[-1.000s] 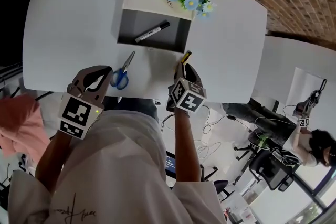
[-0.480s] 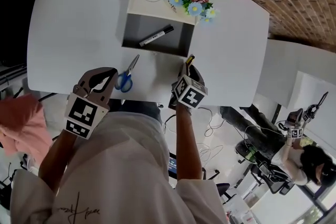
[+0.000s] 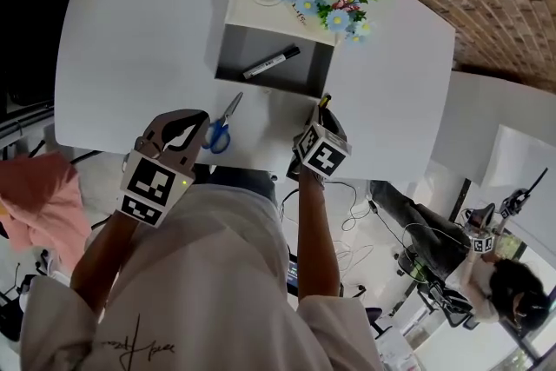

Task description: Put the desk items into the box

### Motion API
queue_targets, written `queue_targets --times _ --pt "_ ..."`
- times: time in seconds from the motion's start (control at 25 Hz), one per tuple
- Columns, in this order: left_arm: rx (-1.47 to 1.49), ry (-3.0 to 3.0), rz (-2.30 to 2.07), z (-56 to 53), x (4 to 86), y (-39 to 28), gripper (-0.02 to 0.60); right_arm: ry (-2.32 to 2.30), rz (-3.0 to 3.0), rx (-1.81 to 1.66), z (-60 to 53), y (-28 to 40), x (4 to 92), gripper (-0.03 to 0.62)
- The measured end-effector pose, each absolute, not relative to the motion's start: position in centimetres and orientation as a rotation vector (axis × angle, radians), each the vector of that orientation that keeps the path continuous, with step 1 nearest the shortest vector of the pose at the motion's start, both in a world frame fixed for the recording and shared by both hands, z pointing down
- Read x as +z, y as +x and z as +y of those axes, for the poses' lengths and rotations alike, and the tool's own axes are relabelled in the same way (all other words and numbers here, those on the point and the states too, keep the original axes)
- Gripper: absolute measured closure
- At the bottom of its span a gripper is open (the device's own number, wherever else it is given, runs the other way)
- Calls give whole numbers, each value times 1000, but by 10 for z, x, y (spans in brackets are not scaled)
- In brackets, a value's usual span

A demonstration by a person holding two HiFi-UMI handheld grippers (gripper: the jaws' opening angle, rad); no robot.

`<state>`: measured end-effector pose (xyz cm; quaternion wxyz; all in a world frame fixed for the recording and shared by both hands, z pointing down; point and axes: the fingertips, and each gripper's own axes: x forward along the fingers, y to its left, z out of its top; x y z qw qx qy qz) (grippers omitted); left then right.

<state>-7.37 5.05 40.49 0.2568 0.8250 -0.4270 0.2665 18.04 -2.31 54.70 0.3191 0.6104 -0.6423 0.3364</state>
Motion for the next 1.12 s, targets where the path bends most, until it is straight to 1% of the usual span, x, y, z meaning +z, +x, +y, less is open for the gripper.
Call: queue_targets --times 0.04,0.08,1.12 --pt "722 2240 -1157 51 405 -73 577 1602 -1689 887 -23 181 548 509" --pt "722 2242 -1156 50 405 -73 577 1598 -1690 891 -23 181 548 513" --pt "703 2281 -1138 55 402 -74 577 1563 -1724 897 -4 184 528 515"
